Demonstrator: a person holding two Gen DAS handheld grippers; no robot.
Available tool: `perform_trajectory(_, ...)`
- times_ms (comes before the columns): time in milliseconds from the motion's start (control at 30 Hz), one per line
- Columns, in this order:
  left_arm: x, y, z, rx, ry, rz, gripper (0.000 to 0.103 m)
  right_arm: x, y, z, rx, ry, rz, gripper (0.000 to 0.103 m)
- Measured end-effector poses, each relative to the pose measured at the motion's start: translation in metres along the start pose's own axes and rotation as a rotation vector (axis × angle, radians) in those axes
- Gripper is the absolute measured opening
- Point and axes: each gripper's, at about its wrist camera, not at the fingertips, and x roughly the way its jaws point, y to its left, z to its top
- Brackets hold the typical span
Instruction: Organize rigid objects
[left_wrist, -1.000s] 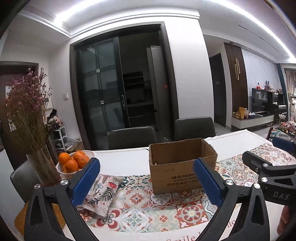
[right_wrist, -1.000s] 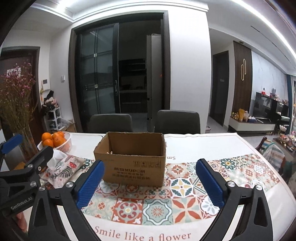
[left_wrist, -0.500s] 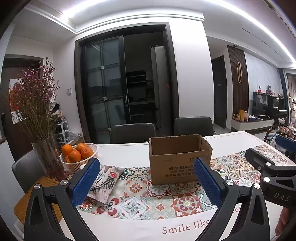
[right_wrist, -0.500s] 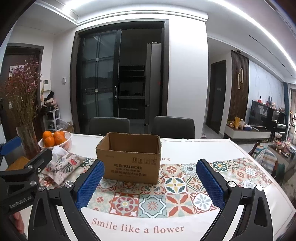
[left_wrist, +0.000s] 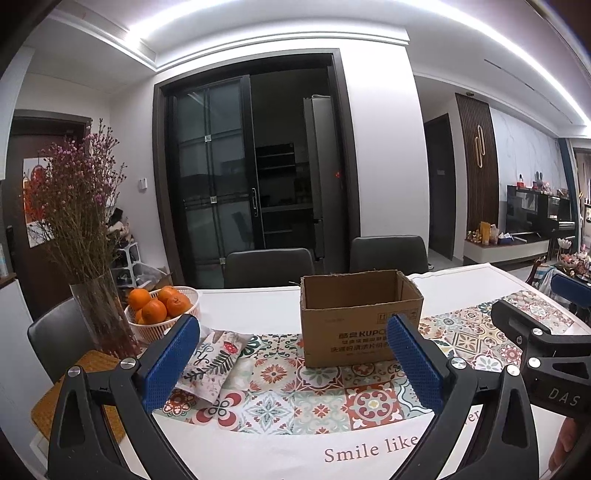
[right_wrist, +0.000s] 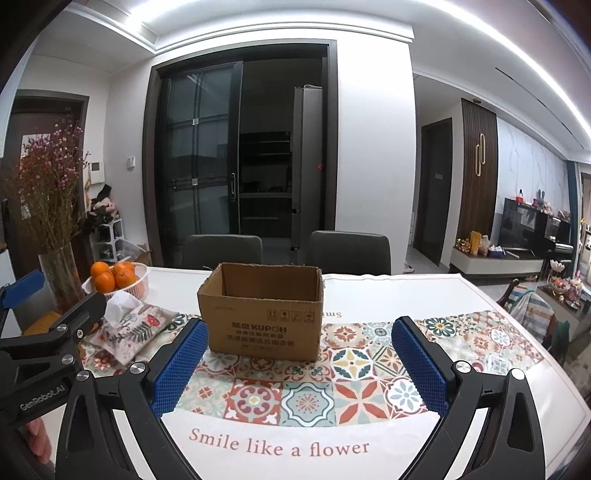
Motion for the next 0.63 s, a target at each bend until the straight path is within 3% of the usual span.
perform_trajectory(633, -0.0010, 0.0061, -0.0021, -0.018, 0.003, 0.004, 0.103, 0.0007, 0.0010, -0.0034, 0.000, 0.017, 0.009, 0.101)
